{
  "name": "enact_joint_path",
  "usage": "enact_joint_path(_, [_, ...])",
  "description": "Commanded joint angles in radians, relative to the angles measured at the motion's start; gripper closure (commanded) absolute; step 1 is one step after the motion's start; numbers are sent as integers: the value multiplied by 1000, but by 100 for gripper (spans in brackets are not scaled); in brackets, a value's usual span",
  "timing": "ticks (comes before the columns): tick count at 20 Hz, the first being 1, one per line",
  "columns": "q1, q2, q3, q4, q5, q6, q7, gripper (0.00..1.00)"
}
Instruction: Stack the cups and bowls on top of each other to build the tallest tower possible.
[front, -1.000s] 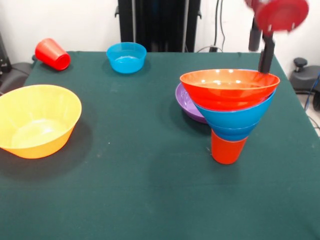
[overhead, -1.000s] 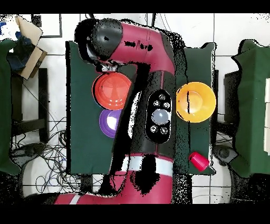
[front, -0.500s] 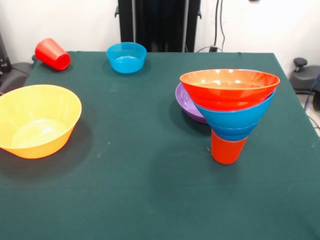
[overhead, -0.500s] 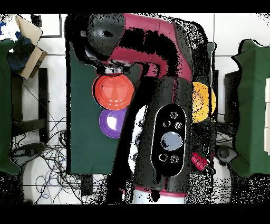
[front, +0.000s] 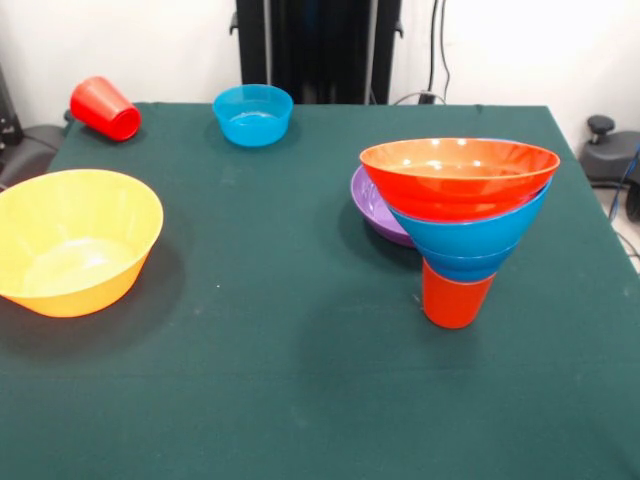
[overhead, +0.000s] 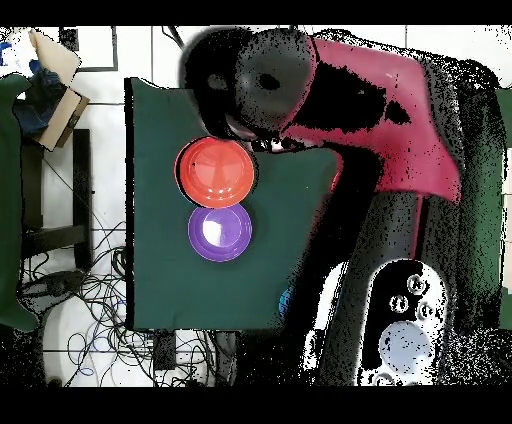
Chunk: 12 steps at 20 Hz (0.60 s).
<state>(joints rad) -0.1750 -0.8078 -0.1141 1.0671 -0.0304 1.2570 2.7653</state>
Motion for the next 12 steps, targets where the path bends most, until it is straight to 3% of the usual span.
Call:
enact_joint_path(1, [-70, -53, 92, 323, -141, -180, -506, 0])
enact_joint_path(6, [-111, -69, 117, 336, -162, -241, -633, 0])
enact_joint_path(12, [-130, -54, 132, 286, -149, -226, -677, 0])
